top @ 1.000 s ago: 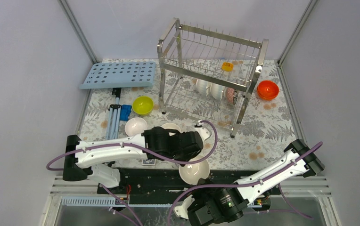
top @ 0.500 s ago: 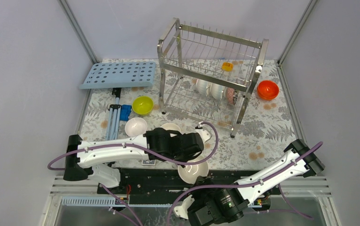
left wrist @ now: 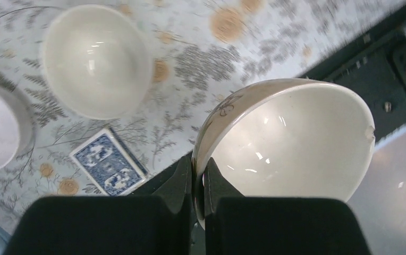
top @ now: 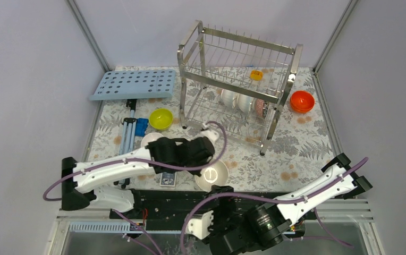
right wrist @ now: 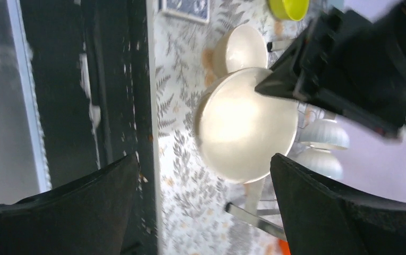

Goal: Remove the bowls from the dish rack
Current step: Place the bowl with the bowl.

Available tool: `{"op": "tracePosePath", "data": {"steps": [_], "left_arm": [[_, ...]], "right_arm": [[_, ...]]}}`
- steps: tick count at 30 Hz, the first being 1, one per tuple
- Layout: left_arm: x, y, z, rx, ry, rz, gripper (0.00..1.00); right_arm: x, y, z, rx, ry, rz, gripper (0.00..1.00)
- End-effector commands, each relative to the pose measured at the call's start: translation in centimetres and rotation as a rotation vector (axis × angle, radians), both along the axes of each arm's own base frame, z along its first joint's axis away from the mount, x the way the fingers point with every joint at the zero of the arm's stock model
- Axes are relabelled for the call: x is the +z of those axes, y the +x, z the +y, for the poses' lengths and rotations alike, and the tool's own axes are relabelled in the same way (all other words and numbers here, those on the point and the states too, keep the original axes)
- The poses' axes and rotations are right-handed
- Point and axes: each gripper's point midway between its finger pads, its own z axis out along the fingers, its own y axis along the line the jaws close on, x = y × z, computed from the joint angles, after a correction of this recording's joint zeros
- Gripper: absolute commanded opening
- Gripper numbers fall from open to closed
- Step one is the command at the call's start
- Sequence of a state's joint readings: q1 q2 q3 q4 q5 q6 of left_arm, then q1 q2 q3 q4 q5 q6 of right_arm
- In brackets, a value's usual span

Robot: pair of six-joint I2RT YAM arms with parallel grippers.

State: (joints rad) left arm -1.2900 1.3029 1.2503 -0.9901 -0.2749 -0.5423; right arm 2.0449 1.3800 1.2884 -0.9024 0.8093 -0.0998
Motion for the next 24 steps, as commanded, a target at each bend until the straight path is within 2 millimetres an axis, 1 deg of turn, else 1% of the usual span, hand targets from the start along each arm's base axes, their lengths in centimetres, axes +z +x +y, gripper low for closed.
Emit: {"op": "tracePosePath", "data": {"steps": [1, 4, 6, 8, 10, 13, 15, 17, 19, 21, 24], "left_arm": [[4.5, 4.2, 1.3, 0.243, -0.252, -0.095, 0.00], [4.8, 5.6, 3.1, 0.353, -0.284, -0.120, 0.00], [4.8, 6.1, 4.1, 0.416, -0.303, -0.126, 0.00], [4.7, 6.5, 4.9, 0.477, -0.325, -0.132, 0.00], [4.7, 6.5, 5.5, 0.520, -0.357, -0.127, 0.00], [4.8, 6.3, 5.6, 0.564, -0.404, -0.102, 0.00], [4.5, 6.2, 6.0, 0.616, -0.424, -0.085, 0.00], [4.1, 6.0, 6.2, 0.658, -0.448, -0.063, 0.00], [3.4, 5.8, 6.4, 0.698, -0.461, -0.039, 0.00], [2.7, 5.5, 6.4, 0.740, -0.475, -0.007, 0.00], [2.2, 5.3, 6.3, 0.780, -0.494, 0.028, 0.00]], "right_arm": [[5.3, 1.8, 1.8, -0.289, 0.421, 0.151, 1.00], [6.5, 2.9, 2.5, -0.440, 0.603, 0.243, 1.00], [7.2, 4.3, 2.6, -0.551, 0.712, 0.311, 0.95], [7.1, 6.8, 2.2, -0.730, 0.801, 0.389, 0.86], [6.9, 9.5, 2.2, -0.873, 0.881, 0.447, 0.82], [7.9, 12.3, 2.4, -0.949, 1.037, 0.525, 0.78], [8.4, 13.9, 1.8, -0.981, 1.134, 0.587, 0.73], [8.1, 15.4, 0.6, -1.017, 1.197, 0.611, 0.69], [7.3, 16.2, -0.3, -1.038, 1.216, 0.623, 0.66], [6.1, 16.6, -0.4, -1.054, 1.203, 0.640, 0.66], [4.9, 16.7, 0.0, -1.063, 1.165, 0.644, 0.68]]}}
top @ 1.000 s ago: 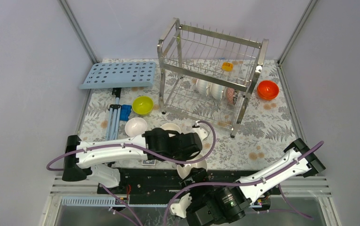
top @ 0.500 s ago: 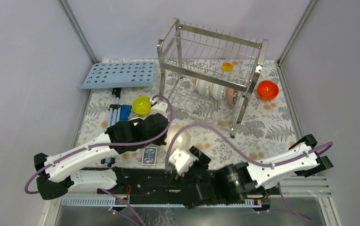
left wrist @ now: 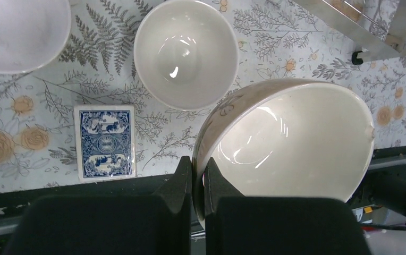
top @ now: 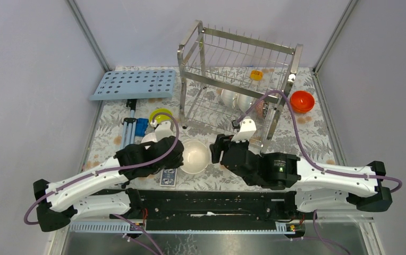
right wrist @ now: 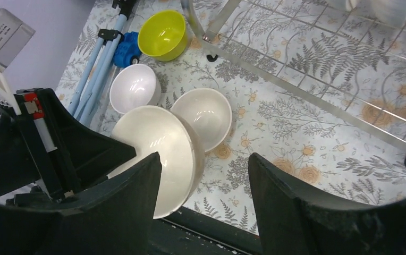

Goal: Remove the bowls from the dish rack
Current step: Place the bowl with the bowl.

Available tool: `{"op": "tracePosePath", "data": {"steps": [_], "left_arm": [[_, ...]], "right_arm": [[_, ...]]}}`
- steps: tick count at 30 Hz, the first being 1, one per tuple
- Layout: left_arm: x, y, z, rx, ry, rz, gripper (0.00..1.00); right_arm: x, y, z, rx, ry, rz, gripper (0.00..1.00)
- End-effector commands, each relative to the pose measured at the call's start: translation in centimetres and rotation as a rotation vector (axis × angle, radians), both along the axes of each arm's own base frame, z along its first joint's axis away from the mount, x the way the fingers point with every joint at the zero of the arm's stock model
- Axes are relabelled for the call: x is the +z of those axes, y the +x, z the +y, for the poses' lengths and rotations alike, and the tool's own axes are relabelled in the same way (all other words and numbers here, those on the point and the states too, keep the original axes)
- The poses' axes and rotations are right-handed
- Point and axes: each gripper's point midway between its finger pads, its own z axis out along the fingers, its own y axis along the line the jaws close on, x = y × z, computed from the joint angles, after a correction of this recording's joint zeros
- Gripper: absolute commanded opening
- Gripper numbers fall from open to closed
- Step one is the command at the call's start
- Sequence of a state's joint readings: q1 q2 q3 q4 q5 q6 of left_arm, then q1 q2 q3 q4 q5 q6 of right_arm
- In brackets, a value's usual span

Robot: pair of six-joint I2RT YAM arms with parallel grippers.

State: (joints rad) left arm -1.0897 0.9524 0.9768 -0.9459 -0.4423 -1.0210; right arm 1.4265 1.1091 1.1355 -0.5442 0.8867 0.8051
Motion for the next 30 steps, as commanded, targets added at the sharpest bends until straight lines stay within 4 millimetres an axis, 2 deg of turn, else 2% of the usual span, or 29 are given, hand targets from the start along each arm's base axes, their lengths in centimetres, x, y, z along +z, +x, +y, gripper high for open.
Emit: {"op": "tracePosePath", "data": {"steps": [1, 3, 6, 8, 14, 23, 28, 30], "left_arm": [[2.0, 1.0, -1.6, 0.123, -0.188, -0.009, 0.00], [2.2, 1.0, -1.5, 0.148, -0.198, -0.006, 0.00], [2.2, 1.2, -1.1, 0.190, -0.204, -0.006, 0.00], [2.0, 1.3, -0.9, 0.209, -0.199, -0.003, 0.00], [1.2, 1.2, -1.1, 0.205, -0.163, 0.021, 0.00], [1.2, 1.5, -0.9, 0.213, -0.157, 0.007, 0.00], [1.1, 1.6, -0.9, 0.213, -0.148, 0.001, 0.00], [1.0, 1.7, -1.0, 0.209, -0.145, -0.004, 0.00]], "right_arm": [[-0.8, 0.1, 2.2, 0.015, 0.075, 0.050, 0.68], [-1.7, 0.3, 2.5, 0.031, 0.047, 0.068, 0.67], [-3.1, 0.7, 3.0, 0.042, 0.034, 0.105, 0.61], [-3.6, 0.8, 3.7, 0.063, 0.035, 0.124, 0.55], [-5.2, 1.6, 4.7, 0.066, -0.037, 0.155, 0.46], [-7.7, 2.3, 4.5, 0.044, -0.119, 0.193, 0.34], [-8.2, 2.5, 4.9, 0.051, -0.135, 0.200, 0.21], [-8.3, 2.5, 5.1, 0.055, -0.139, 0.204, 0.13]]}}
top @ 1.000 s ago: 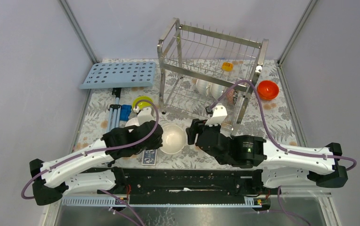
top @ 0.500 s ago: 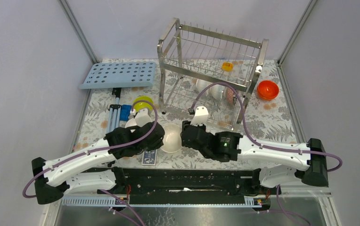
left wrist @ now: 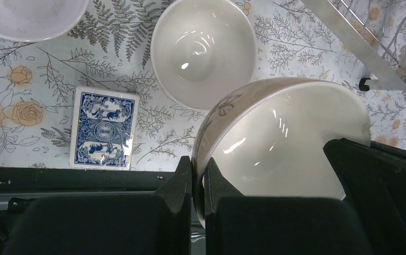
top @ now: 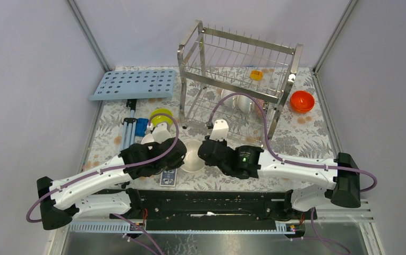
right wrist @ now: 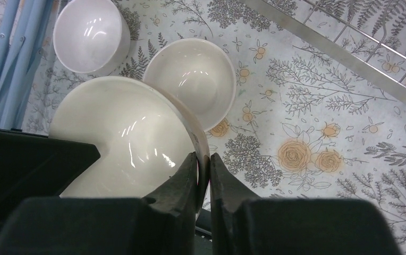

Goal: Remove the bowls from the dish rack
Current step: Place the bowl with the bowl.

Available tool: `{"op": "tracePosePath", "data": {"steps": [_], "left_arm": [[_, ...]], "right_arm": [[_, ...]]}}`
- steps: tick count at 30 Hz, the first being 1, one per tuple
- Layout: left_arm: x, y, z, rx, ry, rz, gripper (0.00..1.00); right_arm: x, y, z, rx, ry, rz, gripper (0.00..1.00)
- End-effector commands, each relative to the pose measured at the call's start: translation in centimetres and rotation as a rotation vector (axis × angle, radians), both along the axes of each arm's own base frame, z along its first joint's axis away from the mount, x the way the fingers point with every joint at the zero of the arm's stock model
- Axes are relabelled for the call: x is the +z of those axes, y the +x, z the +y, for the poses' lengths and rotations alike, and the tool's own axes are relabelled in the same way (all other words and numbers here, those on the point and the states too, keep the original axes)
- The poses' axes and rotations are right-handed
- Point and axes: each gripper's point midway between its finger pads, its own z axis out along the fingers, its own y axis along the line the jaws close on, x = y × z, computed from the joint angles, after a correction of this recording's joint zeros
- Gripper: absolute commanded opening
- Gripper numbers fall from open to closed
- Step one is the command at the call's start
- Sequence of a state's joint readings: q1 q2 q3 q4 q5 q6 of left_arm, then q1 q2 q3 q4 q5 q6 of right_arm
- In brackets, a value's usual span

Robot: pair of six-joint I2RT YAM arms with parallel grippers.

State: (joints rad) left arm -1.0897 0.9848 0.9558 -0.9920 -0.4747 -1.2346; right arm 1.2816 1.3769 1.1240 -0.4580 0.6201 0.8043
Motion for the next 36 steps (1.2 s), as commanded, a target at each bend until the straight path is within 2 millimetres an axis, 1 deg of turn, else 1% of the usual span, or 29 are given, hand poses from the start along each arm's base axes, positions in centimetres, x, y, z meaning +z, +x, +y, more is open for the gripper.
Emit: {"op": "tracePosePath", "data": {"steps": [1, 2, 4, 5, 8, 9, 10, 16, 23, 31, 36], "left_arm": [[2.6, 1.7, -1.5, 0.038, -0.102, -0.089, 0.00], [2.5, 1.8, -1.4, 0.037, -0.097, -0.091, 0.00], [2.4, 1.9, -1.3, 0.034, -0.084, -0.098, 0.00], [2.3, 2.0, -1.2, 0.032, -0.074, -0.102, 0.03], [2.3, 2.3, -0.8, 0.026, -0.046, -0.126, 0.28], [2.4, 2.4, -0.7, 0.025, -0.036, -0.135, 0.33], [2.5, 2.5, -0.5, 0.024, -0.029, -0.143, 0.34], [2.4, 3.3, 0.3, 0.033, 0.011, -0.172, 0.35], [1.2, 3.8, 0.6, 0.024, 0.037, -0.154, 0.36], [-0.4, 4.5, 1.2, 0.026, 0.072, -0.134, 0.36], [-1.4, 4.9, 1.3, 0.022, 0.075, -0.117, 0.33]], "right_arm": [[0.9, 0.6, 0.6, -0.003, 0.007, -0.007, 0.07], [0.9, 0.7, 0.6, -0.004, 0.005, -0.008, 0.02], [0.9, 0.9, 0.5, -0.009, 0.002, -0.009, 0.00], [1.0, 1.1, 0.5, -0.011, 0.005, -0.009, 0.00], [1.1, 1.6, 0.5, -0.019, 0.012, -0.004, 0.00], [1.1, 1.8, 0.5, -0.019, 0.011, -0.005, 0.00], [1.2, 2.1, 0.6, -0.019, 0.012, -0.004, 0.00], [1.2, 3.3, 1.2, -0.022, 0.016, -0.001, 0.00], [0.8, 4.1, 2.5, -0.017, 0.045, 0.017, 0.00], [0.8, 5.1, 3.4, -0.019, 0.097, 0.033, 0.00], [0.7, 5.8, 3.9, -0.014, 0.117, 0.043, 0.00]]}}
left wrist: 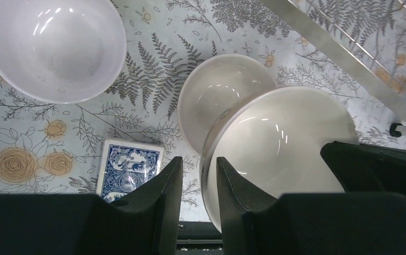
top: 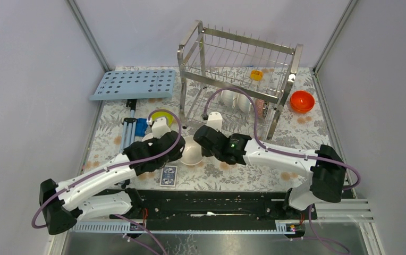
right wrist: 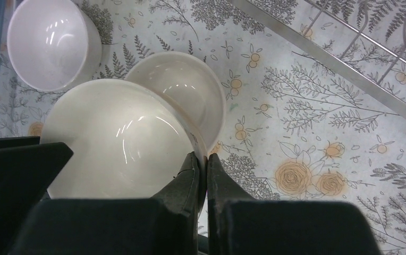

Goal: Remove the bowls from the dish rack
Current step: Place the bowl with the bowl.

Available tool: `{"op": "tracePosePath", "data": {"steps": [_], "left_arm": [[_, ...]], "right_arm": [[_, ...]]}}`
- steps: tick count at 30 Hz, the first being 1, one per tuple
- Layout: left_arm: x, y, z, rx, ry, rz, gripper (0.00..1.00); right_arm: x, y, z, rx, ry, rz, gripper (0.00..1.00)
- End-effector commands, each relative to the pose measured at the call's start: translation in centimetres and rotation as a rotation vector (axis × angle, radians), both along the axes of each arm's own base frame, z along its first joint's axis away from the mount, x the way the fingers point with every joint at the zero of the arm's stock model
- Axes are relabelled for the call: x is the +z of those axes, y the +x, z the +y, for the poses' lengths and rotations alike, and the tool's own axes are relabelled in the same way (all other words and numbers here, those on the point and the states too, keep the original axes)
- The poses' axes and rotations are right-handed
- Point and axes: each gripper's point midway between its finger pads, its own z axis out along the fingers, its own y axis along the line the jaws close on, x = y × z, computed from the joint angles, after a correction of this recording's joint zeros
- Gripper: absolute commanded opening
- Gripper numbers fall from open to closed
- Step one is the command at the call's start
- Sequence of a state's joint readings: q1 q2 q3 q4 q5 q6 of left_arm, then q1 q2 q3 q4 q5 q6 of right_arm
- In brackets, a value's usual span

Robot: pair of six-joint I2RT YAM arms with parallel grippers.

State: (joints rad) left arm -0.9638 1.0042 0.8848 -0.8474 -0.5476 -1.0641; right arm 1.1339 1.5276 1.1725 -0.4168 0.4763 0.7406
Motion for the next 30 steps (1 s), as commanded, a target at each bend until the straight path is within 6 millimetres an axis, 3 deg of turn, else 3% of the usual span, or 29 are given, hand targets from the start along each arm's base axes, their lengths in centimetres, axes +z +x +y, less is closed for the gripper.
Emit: {"op": "tracePosePath", "data": {"steps": [1, 5, 8, 17, 30], "left_arm": [[-0.4, 0.8, -0.7, -0.019, -0.020, -0.007, 0.32], [-0.7, 1.2, -0.4, -0.008, -0.015, -0.004, 0.19], [-0.6, 1.7, -0.1, 0.001, -0.010, -0.011, 0.00], [-1.1, 3.2, 0.2, 0.020, 0.019, -0.016, 0.00], [-4.5, 3.9, -0.9, 0.000, 0.014, 0.049, 0.00]], "right_arm": [[4.4, 2.1, 3.4, -0.007, 0.185, -0.055, 0.00], [4.1, 2.4, 3.8, -0.001, 0.177, -0.048, 0.00], [3.9, 2.8, 4.0, 0.001, 0.166, -0.050, 0.00], [1.8, 4.3, 4.0, -0.003, 0.084, -0.045, 0.00], [-2.0, 4.7, 2.8, -0.017, 0.026, -0.003, 0.00]]}}
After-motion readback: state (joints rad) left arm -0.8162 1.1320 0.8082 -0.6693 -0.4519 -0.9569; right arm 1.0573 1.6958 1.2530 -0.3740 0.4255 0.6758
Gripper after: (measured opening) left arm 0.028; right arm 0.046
